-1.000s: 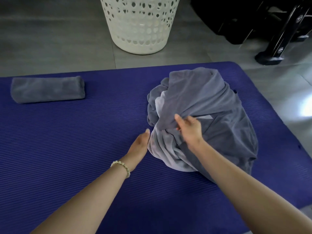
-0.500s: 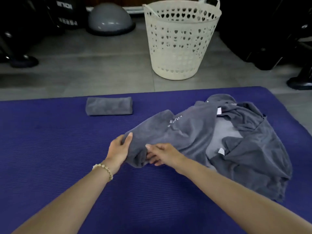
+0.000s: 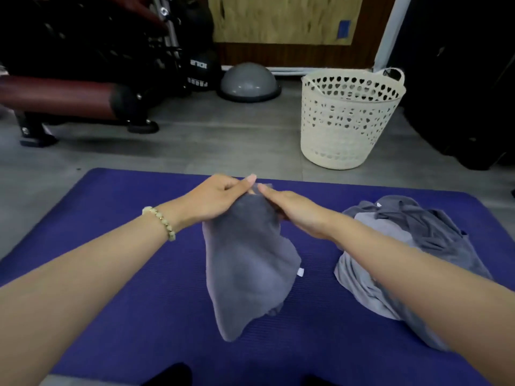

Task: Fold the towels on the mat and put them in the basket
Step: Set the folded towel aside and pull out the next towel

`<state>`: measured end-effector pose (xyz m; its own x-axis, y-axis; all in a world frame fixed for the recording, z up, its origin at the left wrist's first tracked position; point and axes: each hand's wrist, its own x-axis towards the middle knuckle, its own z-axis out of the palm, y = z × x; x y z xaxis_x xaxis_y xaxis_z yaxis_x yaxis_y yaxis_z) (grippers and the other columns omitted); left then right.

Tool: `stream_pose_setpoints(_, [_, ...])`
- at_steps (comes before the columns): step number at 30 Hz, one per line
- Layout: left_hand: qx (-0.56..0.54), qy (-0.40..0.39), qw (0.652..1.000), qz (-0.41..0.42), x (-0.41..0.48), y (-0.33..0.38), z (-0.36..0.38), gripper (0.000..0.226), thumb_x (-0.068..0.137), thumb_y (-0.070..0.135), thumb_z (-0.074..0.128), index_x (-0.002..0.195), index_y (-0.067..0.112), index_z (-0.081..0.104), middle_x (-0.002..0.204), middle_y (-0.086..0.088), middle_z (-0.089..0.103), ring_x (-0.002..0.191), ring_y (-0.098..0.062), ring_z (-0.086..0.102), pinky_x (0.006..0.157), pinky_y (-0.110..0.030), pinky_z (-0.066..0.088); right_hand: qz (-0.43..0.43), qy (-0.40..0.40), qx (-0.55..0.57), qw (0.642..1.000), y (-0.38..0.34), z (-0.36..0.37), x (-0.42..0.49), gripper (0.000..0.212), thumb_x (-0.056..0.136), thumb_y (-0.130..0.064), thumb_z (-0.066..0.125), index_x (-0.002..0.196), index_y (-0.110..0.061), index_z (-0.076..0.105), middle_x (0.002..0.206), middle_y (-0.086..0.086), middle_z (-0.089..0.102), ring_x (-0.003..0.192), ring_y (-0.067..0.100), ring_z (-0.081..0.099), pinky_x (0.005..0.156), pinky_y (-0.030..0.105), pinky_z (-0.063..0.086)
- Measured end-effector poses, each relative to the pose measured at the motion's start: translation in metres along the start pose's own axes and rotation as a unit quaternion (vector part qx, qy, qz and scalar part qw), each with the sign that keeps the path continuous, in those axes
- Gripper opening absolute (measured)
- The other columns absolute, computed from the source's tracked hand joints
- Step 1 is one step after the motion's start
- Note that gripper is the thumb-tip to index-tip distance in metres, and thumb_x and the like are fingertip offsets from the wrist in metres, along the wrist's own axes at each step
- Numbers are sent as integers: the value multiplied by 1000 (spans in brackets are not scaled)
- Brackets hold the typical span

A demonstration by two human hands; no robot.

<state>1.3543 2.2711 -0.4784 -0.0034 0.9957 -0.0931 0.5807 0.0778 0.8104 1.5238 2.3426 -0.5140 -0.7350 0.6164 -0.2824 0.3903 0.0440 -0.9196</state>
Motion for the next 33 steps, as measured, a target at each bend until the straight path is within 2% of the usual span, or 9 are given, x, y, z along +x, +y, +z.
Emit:
stream_pose_setpoints(2, [18,10,1000,3,-22,6,-20,62,90,59,40,84,6,72,73,2,72,70,-2,63,71,-15,47,-36,-34,22,999,-25,6,-13,29,98,-42,46,108,-28,69,104,-14,71,98,-3,63,89,17,45])
stream_pose_setpoints(5, [81,12,996,36,-55,18,-45,65,85,63,44,77,3,66,67,-1,61,62,-11,54,65,-25,43,-79,-53,-7,995,-58,15,-26,12,90,-30,63,95,-21,70,98,-6,72,95,6,65,90,25,48])
stream_pose_setpoints(10, [160,131,976,67,-92,23,-91,69,83,64,47,60,-1,40,58,-8,30,51,-10,28,47,-22,23,-85,-67,-161,981,-103,12,-53,32,77,-38,74,95,-12,72,94,-4,75,87,6,68,76,16,49])
stream_pose_setpoints(14, [139,236,962,-4,-113,-5,-123,53,88,53,56,55,12,47,45,13,41,45,-1,40,49,-11,30,-18,-50,-215,975,-94,-4,-63,46,67,-47,76,94,-10,73,88,0,76,81,10,70,80,24,52])
stream_pose_setpoints(17, [60,270,958,-83,-119,-34,-132,48,88,51,59,53,19,49,55,10,49,58,-3,46,58,-17,35,2,6,-167,986,-75,-16,-62,39,68,-48,76,89,-15,74,85,0,76,79,12,71,77,24,55])
stream_pose_setpoints(21, [-1,282,951,-126,-98,-50,-136,43,87,49,61,57,19,51,66,4,51,66,-9,46,61,-17,38,-27,120,-26,992,-77,-21,-47,17,81,-34,71,85,-18,70,67,-6,73,61,5,68,57,14,54])
stream_pose_setpoints(25, [-3,383,923,-44,-65,-16,-173,37,89,46,61,65,20,51,65,1,43,61,-5,40,55,-17,34,-112,221,-1,969,-122,-35,-30,19,85,-40,67,83,-21,70,64,-17,71,61,-5,66,56,8,48])
stream_pose_setpoints(29, [-23,454,888,77,-55,51,-218,34,91,45,58,64,27,47,63,8,40,53,4,37,57,-16,34,-206,322,14,924,-176,-54,-23,38,81,-52,69,79,-14,68,78,-5,69,71,5,63,67,21,48])
stream_pose_setpoints(33, [-21,470,866,168,-62,93,-226,32,96,37,54,66,26,46,64,15,41,52,15,42,59,-5,33,-258,347,71,899,-200,-62,-24,41,68,-60,71,72,-19,66,73,-12,70,78,4,65,73,24,53])
